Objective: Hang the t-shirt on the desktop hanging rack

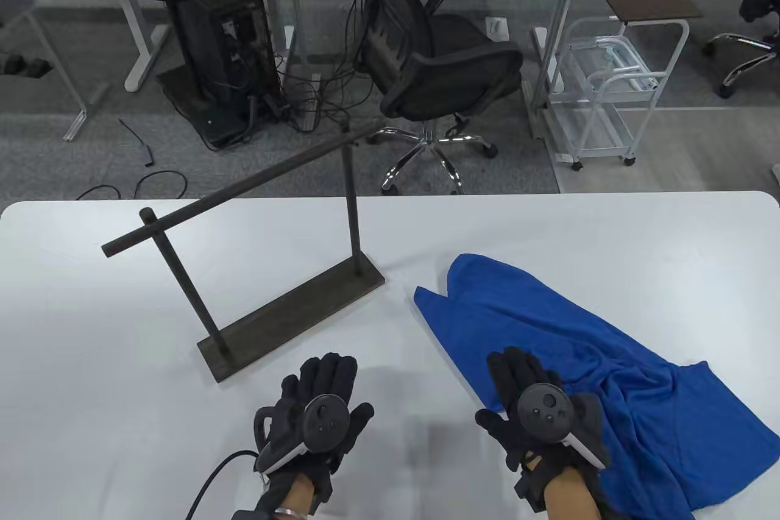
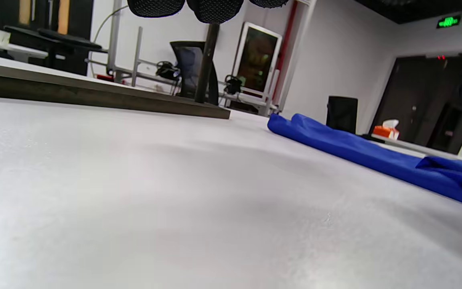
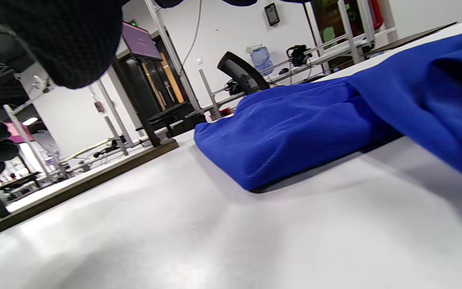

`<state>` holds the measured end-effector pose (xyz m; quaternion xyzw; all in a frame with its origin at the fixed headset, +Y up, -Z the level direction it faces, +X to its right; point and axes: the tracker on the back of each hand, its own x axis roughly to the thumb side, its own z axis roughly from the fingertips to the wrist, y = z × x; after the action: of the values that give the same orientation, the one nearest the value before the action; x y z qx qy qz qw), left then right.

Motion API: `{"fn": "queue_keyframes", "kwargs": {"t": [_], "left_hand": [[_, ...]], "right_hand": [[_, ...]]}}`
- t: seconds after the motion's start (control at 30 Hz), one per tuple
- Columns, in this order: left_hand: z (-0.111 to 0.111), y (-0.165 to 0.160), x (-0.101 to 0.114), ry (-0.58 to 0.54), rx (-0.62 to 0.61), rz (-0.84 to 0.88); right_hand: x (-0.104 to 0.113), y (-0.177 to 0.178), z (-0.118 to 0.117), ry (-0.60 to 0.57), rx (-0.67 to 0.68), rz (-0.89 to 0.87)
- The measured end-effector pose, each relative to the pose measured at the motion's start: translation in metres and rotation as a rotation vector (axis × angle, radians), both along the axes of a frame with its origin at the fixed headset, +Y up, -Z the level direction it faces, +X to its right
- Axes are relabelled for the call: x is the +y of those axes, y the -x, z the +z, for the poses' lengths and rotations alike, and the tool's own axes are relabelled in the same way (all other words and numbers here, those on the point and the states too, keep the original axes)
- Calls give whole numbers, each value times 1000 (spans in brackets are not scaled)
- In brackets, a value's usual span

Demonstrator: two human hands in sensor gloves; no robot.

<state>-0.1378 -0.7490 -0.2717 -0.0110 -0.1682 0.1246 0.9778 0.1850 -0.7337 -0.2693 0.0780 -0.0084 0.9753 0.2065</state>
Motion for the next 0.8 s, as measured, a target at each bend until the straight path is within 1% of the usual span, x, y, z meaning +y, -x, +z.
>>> {"fn": "queue_keyframes", "kwargs": {"t": [0.07, 0.13, 0.2, 0.3, 0.4, 0.5, 0.53, 0.6, 0.67, 0.73, 0.77, 0.8], "left_hand": [[-1, -1, -2, 10, -5, -8], [-2, -1, -2, 15, -6, -13], [-1, -1, -1, 12, -7, -20], [0, -2, -2, 23, -9, -20], [0, -2, -3, 34, -9, -15], [-2, 0, -5, 43, -6, -24], [-3, 0, -5, 45, -4, -24], [-4, 2, -5, 48, 3, -28], [-4, 4, -5, 50, 8, -40], [-2, 6, -4, 49, 15, -47], [-2, 8, -2, 45, 20, -42], [-1, 9, -1, 41, 23, -33]], "right_hand": [[0, 0, -1, 12, -26, 23], [-2, 1, -2, 39, -59, 90], [-7, 1, -3, 106, -101, 174], [-18, -1, -3, 254, -167, 308], [-28, -5, -5, 332, -221, 395], [-37, -7, -13, 399, -261, 478], [-39, -8, -19, 438, -274, 519], [-37, -12, -30, 504, -304, 526], [-34, -19, -43, 534, -338, 524], [-33, -29, -54, 566, -378, 446], [-33, -36, -60, 593, -422, 406], [-34, -42, -66, 625, -447, 408]]}}
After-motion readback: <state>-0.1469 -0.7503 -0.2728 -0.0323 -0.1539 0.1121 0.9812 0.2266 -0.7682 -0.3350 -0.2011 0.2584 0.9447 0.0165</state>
